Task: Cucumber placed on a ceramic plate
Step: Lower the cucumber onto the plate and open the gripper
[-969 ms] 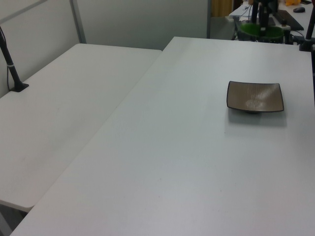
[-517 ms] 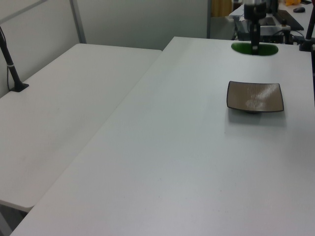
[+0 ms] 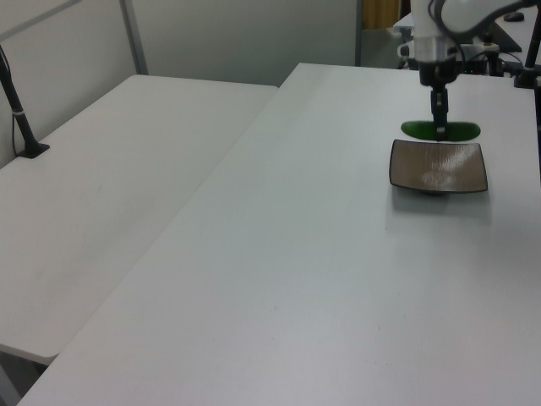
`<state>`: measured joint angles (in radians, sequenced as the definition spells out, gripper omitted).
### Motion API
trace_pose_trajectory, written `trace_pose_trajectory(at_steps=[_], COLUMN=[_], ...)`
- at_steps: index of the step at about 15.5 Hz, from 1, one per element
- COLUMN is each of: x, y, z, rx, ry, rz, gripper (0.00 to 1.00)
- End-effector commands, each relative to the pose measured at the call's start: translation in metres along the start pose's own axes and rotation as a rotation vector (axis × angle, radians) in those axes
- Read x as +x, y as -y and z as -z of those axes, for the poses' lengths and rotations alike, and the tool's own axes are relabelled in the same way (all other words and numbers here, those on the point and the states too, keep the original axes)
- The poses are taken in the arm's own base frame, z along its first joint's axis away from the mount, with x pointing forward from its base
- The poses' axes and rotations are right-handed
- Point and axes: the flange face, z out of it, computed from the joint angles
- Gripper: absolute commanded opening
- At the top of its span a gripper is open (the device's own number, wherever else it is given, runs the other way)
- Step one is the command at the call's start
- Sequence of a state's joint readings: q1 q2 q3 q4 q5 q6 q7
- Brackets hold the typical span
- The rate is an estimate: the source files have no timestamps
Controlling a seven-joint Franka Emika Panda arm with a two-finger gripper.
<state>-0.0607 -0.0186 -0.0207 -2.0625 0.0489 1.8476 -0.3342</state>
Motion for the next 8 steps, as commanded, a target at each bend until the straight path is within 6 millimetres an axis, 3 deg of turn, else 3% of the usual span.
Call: trace_pose_trajectory(at_steps=[1, 8], x=[-0.005, 0.005], y=[0.003, -0.004], z=[-0.037, -0.079], rx=[-0.040, -0.084], ry=[-0.010, -0.058], rz=[0.008, 0.022], gripper=[0.09, 0.09])
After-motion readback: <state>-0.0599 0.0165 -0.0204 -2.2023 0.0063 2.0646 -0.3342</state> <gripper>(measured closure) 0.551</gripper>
